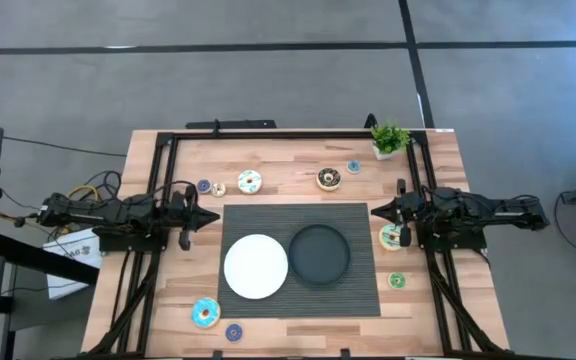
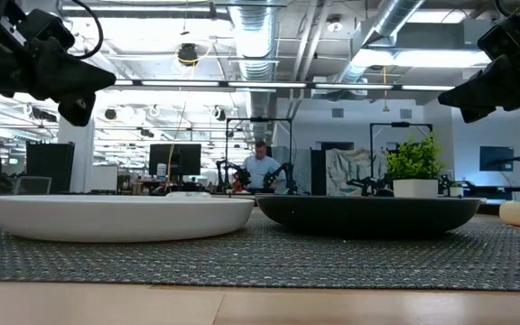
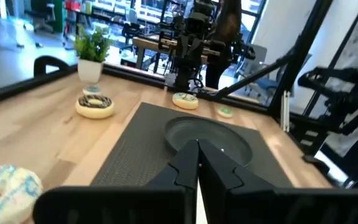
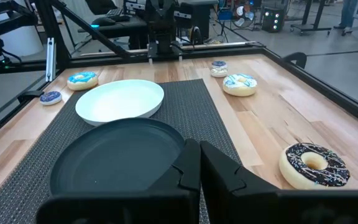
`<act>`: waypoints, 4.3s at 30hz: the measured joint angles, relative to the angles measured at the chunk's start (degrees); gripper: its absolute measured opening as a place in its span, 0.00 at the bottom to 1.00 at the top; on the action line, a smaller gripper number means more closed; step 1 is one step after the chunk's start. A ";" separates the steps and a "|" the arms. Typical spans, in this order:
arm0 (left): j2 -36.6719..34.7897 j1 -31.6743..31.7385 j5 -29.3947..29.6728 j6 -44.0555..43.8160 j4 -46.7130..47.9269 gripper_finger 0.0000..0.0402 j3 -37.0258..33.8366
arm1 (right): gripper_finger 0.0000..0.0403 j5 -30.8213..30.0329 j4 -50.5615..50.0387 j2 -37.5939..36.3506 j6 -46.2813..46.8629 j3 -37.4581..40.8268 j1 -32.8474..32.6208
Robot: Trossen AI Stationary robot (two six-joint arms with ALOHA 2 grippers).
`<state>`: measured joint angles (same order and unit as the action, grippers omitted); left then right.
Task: Pick & Place donuts
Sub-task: Put the big blue donut on the white plate
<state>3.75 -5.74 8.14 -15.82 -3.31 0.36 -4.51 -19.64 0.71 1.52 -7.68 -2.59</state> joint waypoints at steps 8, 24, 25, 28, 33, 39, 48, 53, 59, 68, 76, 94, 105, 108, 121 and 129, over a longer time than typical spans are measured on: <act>0.00 0.00 -0.02 -2.42 0.00 0.00 0.00 | 0.00 0.02 -0.01 0.00 0.00 -0.01 0.01; 8.86 -0.03 6.34 7.29 19.37 0.00 14.15 | 0.00 0.02 -0.02 0.02 0.00 -0.02 0.02; 10.78 -0.02 7.71 6.54 19.48 0.00 15.86 | 0.00 0.01 -0.02 0.02 0.00 -0.02 0.01; 16.97 -0.10 10.43 5.55 19.61 0.00 21.24 | 0.00 0.01 -0.01 0.01 0.00 -0.01 0.01; 30.70 -2.98 17.44 5.41 24.39 0.00 32.31 | 0.00 0.02 -0.02 0.02 0.00 -0.01 0.01; 46.21 -7.71 23.16 2.62 32.57 0.00 45.95 | 0.00 0.00 -0.03 0.02 0.00 -0.02 0.00; 62.64 -15.21 22.36 2.47 37.13 0.00 58.88 | 0.00 0.01 -0.02 0.01 0.00 0.00 0.01; 69.83 -19.59 17.30 0.80 43.18 0.00 65.21 | 0.00 0.02 -0.02 0.02 0.00 0.00 0.01; 77.70 -26.98 13.51 -4.78 51.76 0.00 71.30 | 0.00 0.02 -0.04 0.00 0.00 -0.02 0.00; 81.81 -36.65 7.39 -21.46 61.61 0.00 72.65 | 0.00 0.00 -0.04 0.02 0.00 -0.02 0.00; 83.15 -41.38 6.01 -34.25 66.76 0.02 72.63 | 0.00 0.02 -0.04 0.00 0.00 -0.02 0.00; 93.92 -43.50 2.58 -32.89 63.77 0.43 70.28 | 0.00 0.00 -0.06 0.00 0.00 -0.02 0.02; 93.94 -43.71 -3.49 -32.38 54.97 0.48 62.49 | 0.00 0.02 -0.07 0.01 0.00 -0.01 0.01; 93.94 -43.71 -3.43 -31.93 53.46 0.48 61.77 | 0.00 0.00 -0.06 0.01 0.00 0.00 0.01; 93.83 -43.65 -4.24 -29.81 45.59 0.48 55.67 | 0.00 0.02 -0.07 0.00 0.00 0.00 0.02; 93.83 -43.67 -2.91 -30.50 45.86 0.45 55.51 | 0.00 0.02 -0.06 0.00 0.00 -0.02 0.00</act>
<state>97.58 -49.41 5.23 -46.32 42.55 55.87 -4.49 -19.70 0.71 1.52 -7.70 -2.59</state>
